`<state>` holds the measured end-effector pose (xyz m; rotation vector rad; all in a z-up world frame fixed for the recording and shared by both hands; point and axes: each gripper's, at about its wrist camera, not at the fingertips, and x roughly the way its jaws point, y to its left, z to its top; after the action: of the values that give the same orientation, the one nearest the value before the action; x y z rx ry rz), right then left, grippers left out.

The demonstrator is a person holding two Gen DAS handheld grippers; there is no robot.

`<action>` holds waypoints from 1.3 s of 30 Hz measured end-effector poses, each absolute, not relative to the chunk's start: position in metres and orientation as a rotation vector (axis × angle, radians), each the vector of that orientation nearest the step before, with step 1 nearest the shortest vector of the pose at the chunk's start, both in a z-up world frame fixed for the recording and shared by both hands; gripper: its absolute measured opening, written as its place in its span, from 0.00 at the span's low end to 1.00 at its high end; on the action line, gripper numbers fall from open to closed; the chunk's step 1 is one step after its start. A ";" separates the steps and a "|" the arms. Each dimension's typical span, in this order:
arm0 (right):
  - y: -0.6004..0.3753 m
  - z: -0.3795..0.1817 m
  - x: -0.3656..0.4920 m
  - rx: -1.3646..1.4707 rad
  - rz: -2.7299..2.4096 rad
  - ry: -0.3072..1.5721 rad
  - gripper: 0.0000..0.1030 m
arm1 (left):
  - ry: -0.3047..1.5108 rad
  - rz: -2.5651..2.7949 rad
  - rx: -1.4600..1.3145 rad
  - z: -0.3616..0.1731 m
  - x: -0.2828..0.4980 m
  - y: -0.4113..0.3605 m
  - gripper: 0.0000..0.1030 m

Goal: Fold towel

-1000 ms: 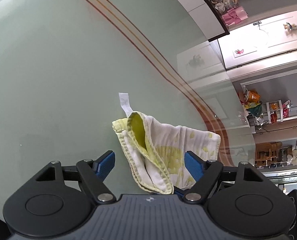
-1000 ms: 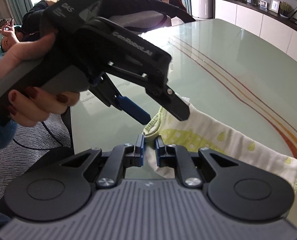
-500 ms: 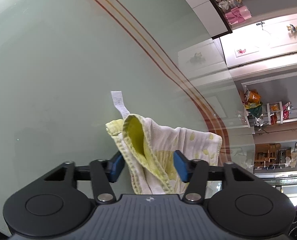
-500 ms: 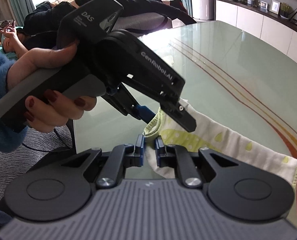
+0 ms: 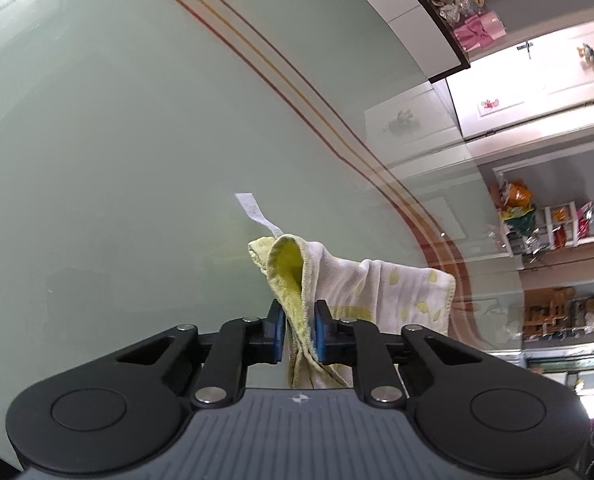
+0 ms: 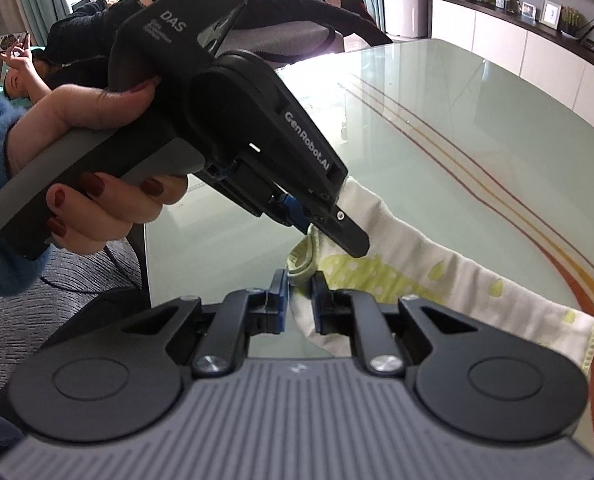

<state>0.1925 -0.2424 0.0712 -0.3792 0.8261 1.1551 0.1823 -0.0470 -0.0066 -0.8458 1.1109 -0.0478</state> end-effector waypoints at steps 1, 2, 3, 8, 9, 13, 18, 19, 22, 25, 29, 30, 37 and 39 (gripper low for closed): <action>-0.243 0.071 0.192 -0.382 1.152 0.822 0.17 | 1.112 -0.047 -0.834 -0.005 0.183 -0.048 0.14; -0.243 0.071 0.191 -0.385 1.149 0.817 0.20 | 1.113 -0.046 -0.821 -0.003 0.184 -0.049 0.14; -0.243 0.071 0.190 -0.388 1.146 0.813 0.22 | 1.112 -0.045 -0.808 -0.001 0.184 -0.050 0.14; -0.251 0.077 0.188 -0.395 1.120 0.776 0.32 | 1.111 -0.039 -0.759 0.010 0.186 -0.056 0.13; -0.253 0.078 0.189 -0.396 1.117 0.771 0.33 | 1.111 -0.039 -0.755 0.012 0.186 -0.057 0.13; -0.268 0.085 0.191 -0.403 1.086 0.757 0.33 | 1.109 -0.041 -0.738 0.021 0.188 -0.061 0.13; -0.308 0.091 0.201 -0.439 0.980 0.713 0.33 | 1.114 -0.045 -0.705 0.031 0.189 -0.068 0.13; -0.310 0.090 0.201 -0.439 0.978 0.713 0.32 | 1.115 -0.046 -0.702 0.032 0.189 -0.070 0.13; -0.331 0.086 0.213 -0.436 0.904 0.735 0.32 | 1.118 -0.051 -0.688 0.036 0.191 -0.076 0.13; -0.347 0.081 0.226 -0.409 0.861 0.766 0.31 | 1.122 -0.053 -0.683 0.041 0.195 -0.083 0.13; -0.339 0.079 0.235 -0.370 0.923 0.772 0.15 | 1.117 -0.053 -0.670 0.047 0.199 -0.091 0.13; -0.332 0.077 0.236 -0.376 0.941 0.766 0.12 | 1.116 -0.049 -0.668 0.048 0.199 -0.091 0.13; -0.271 0.058 0.245 -0.414 1.061 0.782 0.06 | 1.135 0.002 -0.696 0.044 0.191 -0.082 0.13; -0.257 0.047 0.252 -0.423 1.059 0.813 0.06 | 1.141 0.005 -0.713 0.041 0.188 -0.078 0.13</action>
<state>0.2515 -0.2568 0.0474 -0.4225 0.8130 1.0591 0.1885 -0.0776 0.0406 -0.7133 1.1407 0.0054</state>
